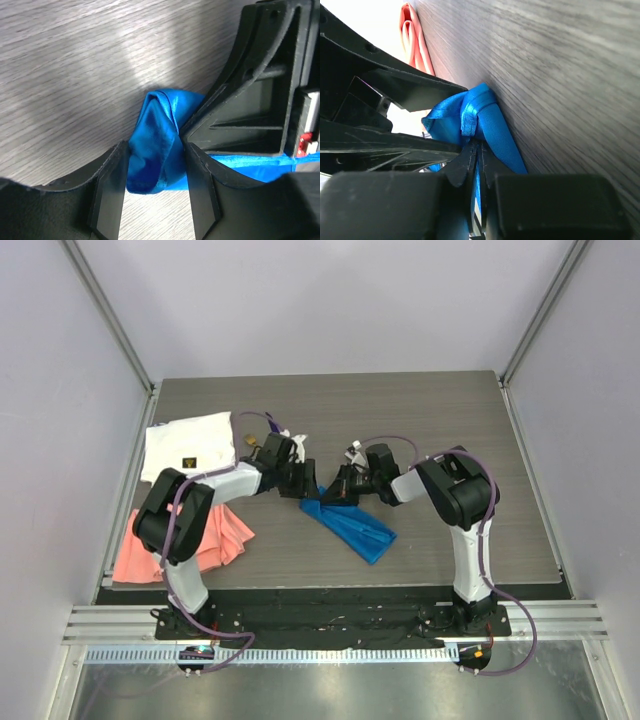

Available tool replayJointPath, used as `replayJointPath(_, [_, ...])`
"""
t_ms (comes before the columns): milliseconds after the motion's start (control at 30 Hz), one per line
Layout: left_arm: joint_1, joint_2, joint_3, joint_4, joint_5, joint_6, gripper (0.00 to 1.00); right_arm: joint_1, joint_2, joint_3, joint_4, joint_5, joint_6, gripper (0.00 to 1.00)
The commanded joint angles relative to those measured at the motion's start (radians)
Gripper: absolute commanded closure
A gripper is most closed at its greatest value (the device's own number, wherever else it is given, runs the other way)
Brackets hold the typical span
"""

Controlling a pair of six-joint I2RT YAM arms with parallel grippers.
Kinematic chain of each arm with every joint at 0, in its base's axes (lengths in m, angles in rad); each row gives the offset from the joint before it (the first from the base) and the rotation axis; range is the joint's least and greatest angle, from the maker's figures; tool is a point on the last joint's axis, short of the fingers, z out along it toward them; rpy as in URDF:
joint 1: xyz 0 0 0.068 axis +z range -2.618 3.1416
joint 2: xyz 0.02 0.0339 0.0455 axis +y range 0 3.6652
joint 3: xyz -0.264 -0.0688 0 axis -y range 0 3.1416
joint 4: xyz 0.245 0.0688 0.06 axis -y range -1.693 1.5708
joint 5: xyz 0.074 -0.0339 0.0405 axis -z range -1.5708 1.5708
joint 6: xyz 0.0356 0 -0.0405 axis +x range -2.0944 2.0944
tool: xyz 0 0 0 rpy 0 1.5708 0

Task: Fold the napkin into a case and place the utensils inside
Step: Grasp the top corner of the smaller rectangle folded napkin from the folded napkin.

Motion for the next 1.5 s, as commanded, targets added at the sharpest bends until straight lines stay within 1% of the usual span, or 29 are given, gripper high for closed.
replayJointPath(0, [0.006,-0.031,-0.115,0.172,0.094,-0.046,0.48,-0.009,-0.069,-0.007,-0.052,-0.008,-0.049,0.89])
replayJointPath(33, [0.006,-0.063,-0.143,0.238,0.095,-0.058,0.48,-0.012,-0.089,-0.008,-0.065,-0.004,-0.069,0.89])
replayJointPath(133, [0.006,-0.123,-0.232,0.345,0.093,-0.097,0.48,-0.017,-0.116,-0.022,-0.087,0.000,-0.085,0.88])
replayJointPath(233, [0.006,-0.134,-0.275,0.405,0.104,-0.134,0.48,-0.022,-0.136,-0.037,-0.092,0.006,-0.086,0.87])
replayJointPath(433, [0.006,-0.134,-0.299,0.436,0.085,-0.196,0.48,-0.019,-0.145,-0.053,-0.099,0.010,-0.085,0.86])
replayJointPath(533, [0.006,-0.148,-0.328,0.502,0.084,-0.249,0.47,-0.006,-0.144,-0.080,-0.050,0.004,-0.051,0.87])
replayJointPath(600, [0.006,-0.160,-0.344,0.521,0.072,-0.262,0.47,0.001,-0.145,-0.103,-0.003,0.001,-0.017,0.87])
replayJointPath(700, [0.004,-0.157,-0.352,0.535,0.073,-0.275,0.46,0.015,-0.147,-0.116,0.020,0.007,0.000,0.88])
replayJointPath(767, [0.004,-0.154,-0.362,0.554,0.079,-0.295,0.45,0.026,-0.144,-0.119,0.043,0.009,0.010,0.88])
replayJointPath(800, [0.004,-0.153,-0.374,0.577,0.082,-0.301,0.41,0.028,-0.142,-0.120,0.052,0.009,0.023,0.88])
replayJointPath(867, [0.004,-0.156,-0.385,0.596,0.082,-0.315,0.41,0.029,-0.152,-0.123,0.056,0.013,0.027,0.88])
replayJointPath(1033, [0.004,-0.170,-0.419,0.649,0.079,-0.336,0.40,0.029,-0.167,-0.109,0.011,0.015,0.004,0.88])
replayJointPath(1233, [0.002,-0.160,-0.459,0.731,0.072,-0.404,0.41,0.041,-0.159,-0.114,0.042,0.015,0.027,0.88])
replayJointPath(1367, [-0.004,-0.154,-0.474,0.777,0.061,-0.436,0.43,0.055,-0.113,-0.111,0.115,0.010,0.081,0.88])
replayJointPath(1467, [-0.014,-0.151,-0.477,0.777,0.041,-0.447,0.44,0.067,-0.072,-0.100,0.164,0.010,0.115,0.88])
